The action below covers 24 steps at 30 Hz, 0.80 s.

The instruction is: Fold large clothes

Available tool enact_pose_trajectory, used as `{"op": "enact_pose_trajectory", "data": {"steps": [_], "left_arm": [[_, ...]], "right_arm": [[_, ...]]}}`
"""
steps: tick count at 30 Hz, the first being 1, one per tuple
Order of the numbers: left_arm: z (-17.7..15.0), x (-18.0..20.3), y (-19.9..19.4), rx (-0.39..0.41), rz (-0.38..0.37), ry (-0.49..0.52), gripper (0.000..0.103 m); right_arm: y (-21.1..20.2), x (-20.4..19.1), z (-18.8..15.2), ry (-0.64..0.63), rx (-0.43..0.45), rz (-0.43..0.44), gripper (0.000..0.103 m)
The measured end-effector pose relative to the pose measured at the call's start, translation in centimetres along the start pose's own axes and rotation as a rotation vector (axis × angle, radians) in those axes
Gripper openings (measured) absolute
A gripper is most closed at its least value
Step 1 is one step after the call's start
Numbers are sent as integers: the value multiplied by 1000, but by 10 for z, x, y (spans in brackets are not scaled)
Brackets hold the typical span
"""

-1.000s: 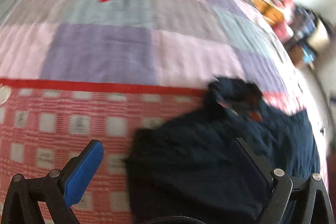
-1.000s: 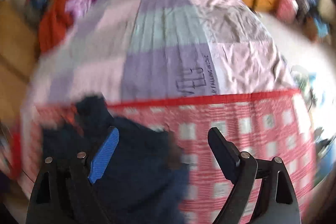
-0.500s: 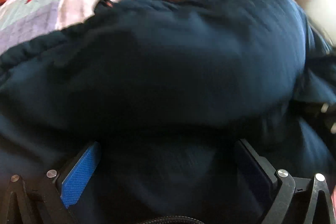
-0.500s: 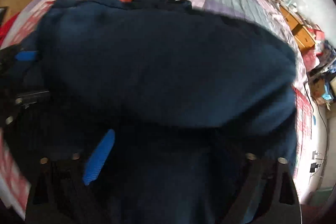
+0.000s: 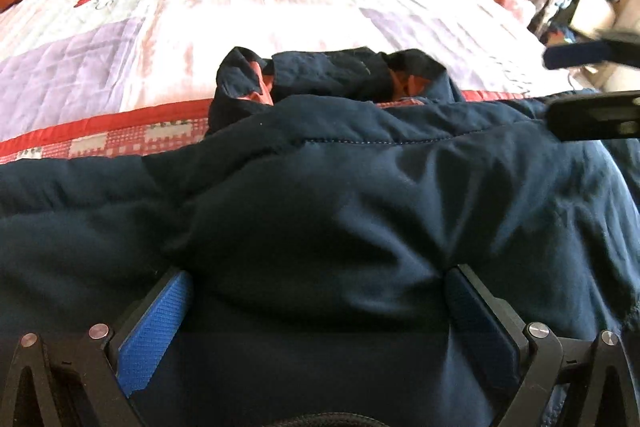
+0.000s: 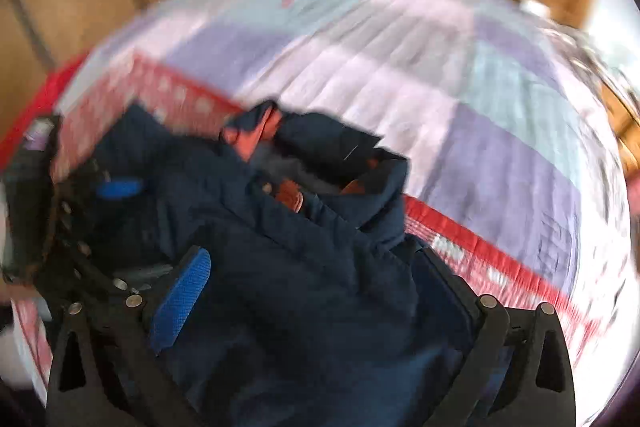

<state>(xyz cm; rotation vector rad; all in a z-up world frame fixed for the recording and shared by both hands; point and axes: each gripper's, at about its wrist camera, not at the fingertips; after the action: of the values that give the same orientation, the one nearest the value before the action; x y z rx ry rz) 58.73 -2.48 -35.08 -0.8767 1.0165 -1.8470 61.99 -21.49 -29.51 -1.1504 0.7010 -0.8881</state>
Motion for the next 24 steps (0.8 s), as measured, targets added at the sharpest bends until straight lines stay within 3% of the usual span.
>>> {"op": "enact_pose_trajectory", "data": {"steps": [1, 4, 7, 12, 15, 19, 22, 24], "left_arm": [[0, -1, 0, 4, -3, -4, 103], [-2, -3, 0, 19, -11, -7, 103], [-2, -5, 0, 29, -20, -8, 103], [-4, -6, -2, 40, -37, -8, 103], [-5, -8, -2, 47, -42, -12, 103], [-7, -8, -5, 58, -44, -26, 103], [-8, -10, -10, 54, -57, -48, 103], [-5, -11, -18, 48, -72, -64, 103]], "right_arm": [[6, -5, 8, -63, -34, -11, 103], [20, -15, 24, -183, -106, 86, 101], [30, -22, 25, -210, -120, 110, 90], [49, -24, 20, -186, -163, 210, 28], [48, -30, 13, -208, -144, 198, 7], [37, -31, 9, -205, -80, 160, 2], [29, -35, 9, -191, -17, 85, 0], [11, -28, 17, -139, 73, 5, 0]]}}
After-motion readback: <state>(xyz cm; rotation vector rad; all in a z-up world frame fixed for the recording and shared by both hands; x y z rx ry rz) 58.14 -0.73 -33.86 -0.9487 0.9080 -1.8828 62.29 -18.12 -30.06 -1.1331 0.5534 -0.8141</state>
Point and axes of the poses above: each gripper's, at about its wrist camera, not at the fingertips, and y roughly the way its jaws point, x to its right, z to its top, and after that the axes turned 9 degrees about -x, right-handed
